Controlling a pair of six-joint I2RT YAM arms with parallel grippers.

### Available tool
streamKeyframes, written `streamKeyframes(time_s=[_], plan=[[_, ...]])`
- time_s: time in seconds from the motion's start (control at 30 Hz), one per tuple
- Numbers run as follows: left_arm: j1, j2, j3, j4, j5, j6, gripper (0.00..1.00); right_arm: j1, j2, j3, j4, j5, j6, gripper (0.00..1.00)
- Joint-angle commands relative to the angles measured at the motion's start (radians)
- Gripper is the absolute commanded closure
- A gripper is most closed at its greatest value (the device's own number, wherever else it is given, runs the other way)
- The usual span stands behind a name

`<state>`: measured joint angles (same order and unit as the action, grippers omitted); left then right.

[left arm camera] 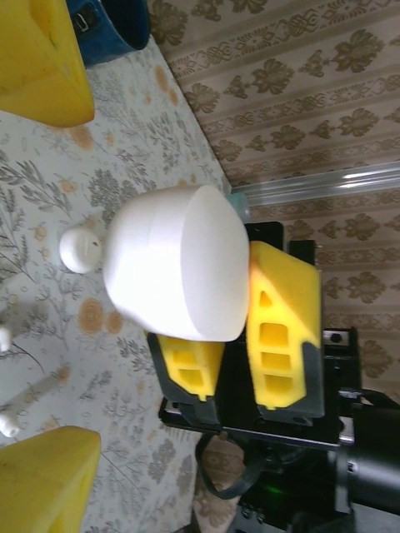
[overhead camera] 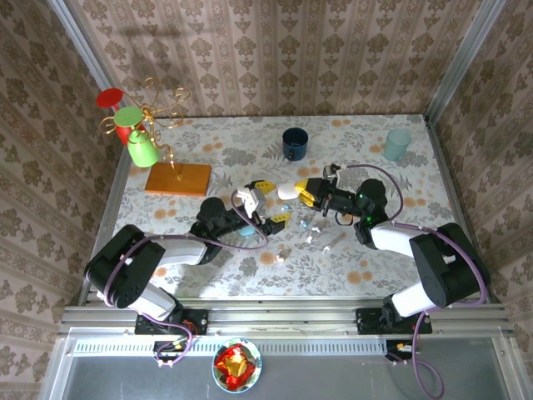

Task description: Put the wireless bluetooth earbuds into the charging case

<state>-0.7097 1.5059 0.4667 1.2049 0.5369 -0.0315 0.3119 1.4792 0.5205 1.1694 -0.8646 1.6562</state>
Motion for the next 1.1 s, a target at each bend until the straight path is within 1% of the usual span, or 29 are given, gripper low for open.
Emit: streamKeyframes(time_s=[0.0, 0.1, 0.2, 0.27, 0.37, 0.47, 0.63, 0.8, 1.0, 1.07], plan=[[0.007, -0.002, 0.006, 0.081, 0.043, -0.051, 0.10, -0.005, -0.023, 0.031, 0.056, -0.037, 0.082, 0.86], [0.013, 0.003, 0.021, 0.084, 0.070, -0.057, 0.22, -0.003, -0.025, 0.035, 0.071, -0.044, 0.085, 0.87], [0.016, 0.015, 0.047, 0.084, 0.099, -0.075, 0.29, -0.003, -0.030, 0.029, 0.074, -0.039, 0.083, 0.88], [0.018, 0.020, 0.057, 0.085, 0.100, -0.082, 0.33, -0.003, -0.034, 0.030, 0.078, -0.040, 0.079, 0.89], [0.019, 0.023, 0.071, 0.085, 0.100, -0.091, 0.35, -0.003, -0.042, 0.032, 0.064, -0.043, 0.068, 0.89], [0.021, 0.031, 0.089, 0.084, 0.139, -0.101, 0.37, -0.005, -0.040, 0.032, 0.070, -0.045, 0.067, 0.89], [0.025, 0.045, 0.108, 0.084, 0.162, -0.115, 0.44, -0.006, -0.031, 0.036, 0.081, -0.045, 0.071, 0.89], [0.025, 0.052, 0.124, 0.084, 0.171, -0.122, 0.47, -0.007, -0.034, 0.036, 0.073, -0.045, 0.068, 0.89], [0.031, 0.060, 0.133, 0.084, 0.188, -0.114, 0.52, -0.007, -0.048, 0.046, 0.032, -0.046, 0.048, 0.89], [0.033, 0.062, 0.131, 0.084, 0.192, -0.113, 0.55, -0.007, -0.049, 0.046, 0.029, -0.046, 0.047, 0.89]])
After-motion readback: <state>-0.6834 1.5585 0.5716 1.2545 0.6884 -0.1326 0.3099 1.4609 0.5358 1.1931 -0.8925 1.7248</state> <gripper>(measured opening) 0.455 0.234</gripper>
